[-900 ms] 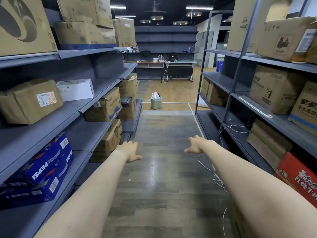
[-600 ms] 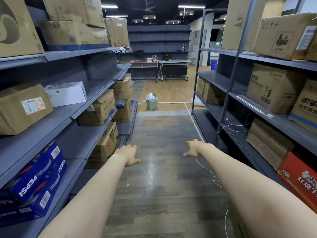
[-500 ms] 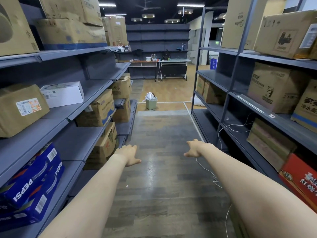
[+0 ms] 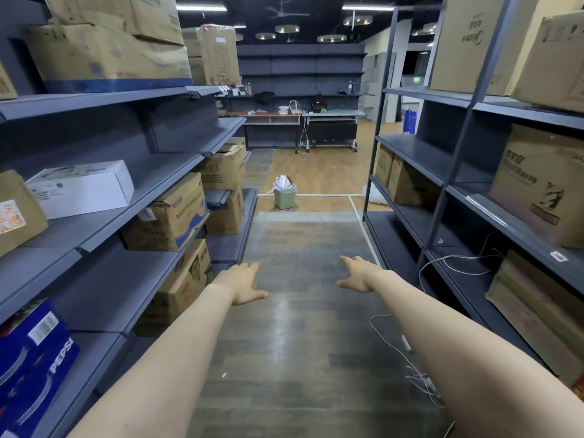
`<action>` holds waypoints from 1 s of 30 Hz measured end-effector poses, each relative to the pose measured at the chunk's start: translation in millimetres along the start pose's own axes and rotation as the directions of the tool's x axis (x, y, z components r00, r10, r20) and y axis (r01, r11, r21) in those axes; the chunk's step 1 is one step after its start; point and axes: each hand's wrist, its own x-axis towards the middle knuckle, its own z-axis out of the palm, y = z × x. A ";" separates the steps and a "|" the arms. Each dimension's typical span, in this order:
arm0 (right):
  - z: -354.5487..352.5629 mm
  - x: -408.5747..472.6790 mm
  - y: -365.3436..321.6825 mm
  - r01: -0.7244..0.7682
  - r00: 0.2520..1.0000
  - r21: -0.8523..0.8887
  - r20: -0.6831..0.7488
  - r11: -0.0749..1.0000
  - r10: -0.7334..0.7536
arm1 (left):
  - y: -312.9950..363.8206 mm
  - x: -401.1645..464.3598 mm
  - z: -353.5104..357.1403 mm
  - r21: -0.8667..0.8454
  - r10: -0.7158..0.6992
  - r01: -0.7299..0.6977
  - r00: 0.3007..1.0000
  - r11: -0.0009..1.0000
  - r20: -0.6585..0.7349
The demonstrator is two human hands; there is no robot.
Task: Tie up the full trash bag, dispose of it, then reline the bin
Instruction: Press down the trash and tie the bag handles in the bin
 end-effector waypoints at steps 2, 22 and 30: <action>-14.4 27.3 10.3 0.002 1.000 -0.009 0.003 1.000 -0.002 | 8.2 30.6 -8.2 0.006 0.005 -0.005 1.000 1.000 -0.024; -106.7 324.4 5.7 0.060 0.998 -0.036 0.030 0.998 -0.059 | -57.9 321.0 -59.8 0.082 -0.040 0.035 0.997 0.996 0.060; -151.2 441.0 13.8 0.043 0.999 -0.023 0.026 0.999 -0.043 | -75.7 457.8 -94.5 0.096 -0.002 -0.004 0.998 0.995 0.064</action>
